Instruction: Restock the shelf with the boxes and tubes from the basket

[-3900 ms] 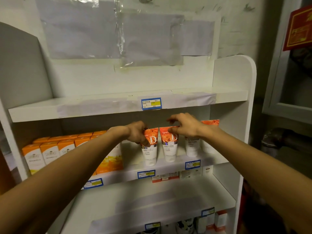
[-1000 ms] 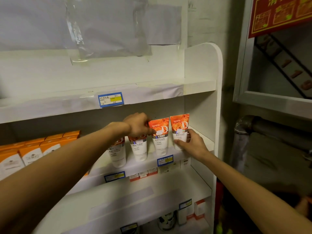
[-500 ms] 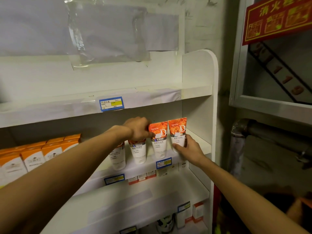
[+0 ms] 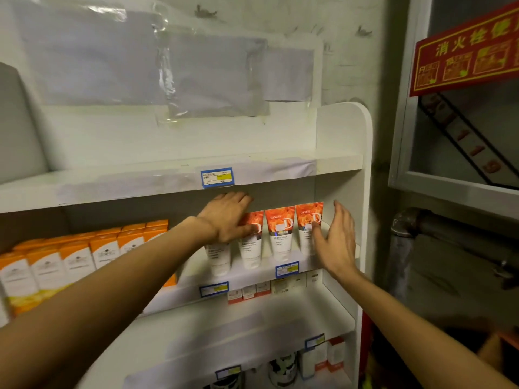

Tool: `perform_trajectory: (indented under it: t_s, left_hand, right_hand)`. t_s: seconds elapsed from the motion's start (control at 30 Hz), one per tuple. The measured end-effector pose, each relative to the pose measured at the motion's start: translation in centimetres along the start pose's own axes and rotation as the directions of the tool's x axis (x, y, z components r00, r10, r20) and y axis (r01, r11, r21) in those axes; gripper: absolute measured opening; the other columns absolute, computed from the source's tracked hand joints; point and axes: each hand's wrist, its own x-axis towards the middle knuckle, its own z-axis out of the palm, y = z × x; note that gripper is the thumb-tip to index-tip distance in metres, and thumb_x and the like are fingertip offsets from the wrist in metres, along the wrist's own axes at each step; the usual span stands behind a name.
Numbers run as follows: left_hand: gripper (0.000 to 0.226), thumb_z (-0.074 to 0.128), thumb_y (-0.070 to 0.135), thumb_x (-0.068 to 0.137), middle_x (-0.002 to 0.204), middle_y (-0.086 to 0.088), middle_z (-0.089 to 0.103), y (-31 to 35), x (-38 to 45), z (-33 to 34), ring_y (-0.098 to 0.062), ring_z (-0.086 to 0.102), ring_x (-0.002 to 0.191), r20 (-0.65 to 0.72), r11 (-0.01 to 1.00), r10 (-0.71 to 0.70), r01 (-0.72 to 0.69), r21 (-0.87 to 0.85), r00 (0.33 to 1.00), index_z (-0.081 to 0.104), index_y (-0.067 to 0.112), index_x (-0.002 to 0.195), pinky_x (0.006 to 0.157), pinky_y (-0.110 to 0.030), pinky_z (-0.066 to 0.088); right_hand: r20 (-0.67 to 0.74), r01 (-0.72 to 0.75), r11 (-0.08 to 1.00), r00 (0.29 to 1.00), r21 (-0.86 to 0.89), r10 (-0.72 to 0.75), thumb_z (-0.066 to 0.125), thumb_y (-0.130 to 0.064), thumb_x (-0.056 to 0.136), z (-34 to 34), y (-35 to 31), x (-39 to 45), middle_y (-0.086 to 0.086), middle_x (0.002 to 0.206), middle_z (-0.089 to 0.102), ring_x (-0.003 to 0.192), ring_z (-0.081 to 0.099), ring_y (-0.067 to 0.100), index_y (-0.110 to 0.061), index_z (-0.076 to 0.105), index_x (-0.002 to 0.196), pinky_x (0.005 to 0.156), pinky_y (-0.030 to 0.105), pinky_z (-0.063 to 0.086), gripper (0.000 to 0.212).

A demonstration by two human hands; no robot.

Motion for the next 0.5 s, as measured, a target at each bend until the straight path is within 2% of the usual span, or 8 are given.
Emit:
perform_trajectory:
  t_s: [0.07, 0.13, 0.2, 0.27, 0.37, 0.43, 0.5]
  left_hand:
    - [0.083, 0.053, 0.064, 0.090, 0.160, -0.009, 0.029, -0.7, -1.6, -0.3, -0.028, 0.029, 0.146, 0.010, 1.000, -0.023, 0.023, 0.014, 1.000, 0.026, 0.017, 0.154, 0.118, -0.042, 0.025]
    - [0.084, 0.048, 0.066, 0.092, 0.163, -0.008, 0.024, -1.3, -3.4, -0.6, -0.028, 0.022, 0.149, 0.011, 0.998, -0.027, 0.026, 0.059, 1.000, 0.022, 0.018, 0.156, 0.121, -0.041, 0.019]
    - [0.083, 0.039, 0.069, 0.093, 0.163, -0.008, 0.023, -1.8, -5.3, -1.0, -0.027, 0.021, 0.150, 0.018, 0.994, -0.020, 0.017, 0.112, 1.000, 0.020, 0.019, 0.157, 0.122, -0.042, 0.016]
    - [0.080, 0.032, 0.070, 0.095, 0.163, -0.006, 0.024, -2.6, -7.2, -1.7, -0.026, 0.022, 0.150, 0.029, 0.988, -0.010, 0.005, 0.157, 1.000, 0.020, 0.020, 0.157, 0.123, -0.043, 0.015]
    - [0.077, 0.028, 0.070, 0.096, 0.162, -0.005, 0.026, -4.1, -10.2, -3.4, -0.025, 0.030, 0.147, 0.076, 0.988, -0.039, 0.027, 0.154, 0.996, 0.022, 0.022, 0.156, 0.120, -0.042, 0.024]
    - [0.076, 0.028, 0.070, 0.095, 0.159, -0.005, 0.033, -4.8, -12.5, -4.1, -0.025, 0.040, 0.140, 0.092, 0.989, -0.077, 0.064, 0.135, 0.993, 0.026, 0.022, 0.155, 0.114, -0.040, 0.034]
    - [0.075, 0.026, 0.070, 0.096, 0.153, -0.005, 0.041, -5.2, -14.4, -4.4, -0.024, 0.047, 0.133, 0.099, 0.985, -0.125, 0.111, 0.134, 0.987, 0.031, 0.021, 0.152, 0.109, -0.039, 0.039]
  right_hand:
    - [0.005, 0.077, 0.996, 0.997, -0.048, -0.077, 0.052, -0.044, 0.098, -0.5, -1.7, -0.7, 0.007, 0.162, 0.022, 0.150, 0.019, 0.026, -0.018, 0.017, 0.156, 0.119, 0.043, 0.019, 0.072]
    - [0.079, 0.172, 0.975, 0.984, -0.142, -0.162, 0.044, -0.047, 0.100, -0.5, -3.4, -1.6, 0.006, 0.163, 0.021, 0.152, 0.014, 0.024, -0.017, 0.020, 0.156, 0.121, 0.042, 0.013, 0.068]
    - [0.189, 0.279, 0.921, 0.954, -0.272, -0.233, 0.038, -0.052, 0.100, -0.1, -5.3, -2.5, 0.006, 0.161, 0.027, 0.151, 0.016, 0.025, -0.018, 0.031, 0.152, 0.123, 0.045, 0.015, 0.063]
    - [0.304, 0.333, 0.885, 0.923, -0.325, -0.235, 0.037, -0.057, 0.099, 0.7, -7.4, -3.4, 0.004, 0.159, 0.031, 0.151, 0.018, 0.025, -0.020, 0.035, 0.150, 0.122, 0.048, 0.017, 0.063]
    - [0.486, 0.367, 0.879, 0.854, -0.305, -0.188, 0.039, -0.062, 0.096, 1.7, -10.6, -4.7, 0.005, 0.163, 0.022, 0.152, 0.011, 0.028, -0.019, 0.024, 0.155, 0.123, 0.048, 0.012, 0.075]
    - [0.544, 0.369, 0.892, 0.820, -0.262, -0.179, 0.044, -0.061, 0.095, 1.6, -13.0, -5.4, 0.007, 0.163, 0.022, 0.152, 0.013, 0.030, -0.018, 0.029, 0.153, 0.121, 0.049, 0.015, 0.074]
    - [0.520, 0.284, 0.952, 0.833, -0.110, -0.188, 0.052, -0.056, 0.093, 0.6, -15.4, -5.8, 0.008, 0.158, 0.032, 0.147, 0.025, 0.030, -0.017, 0.038, 0.148, 0.119, 0.048, 0.026, 0.069]
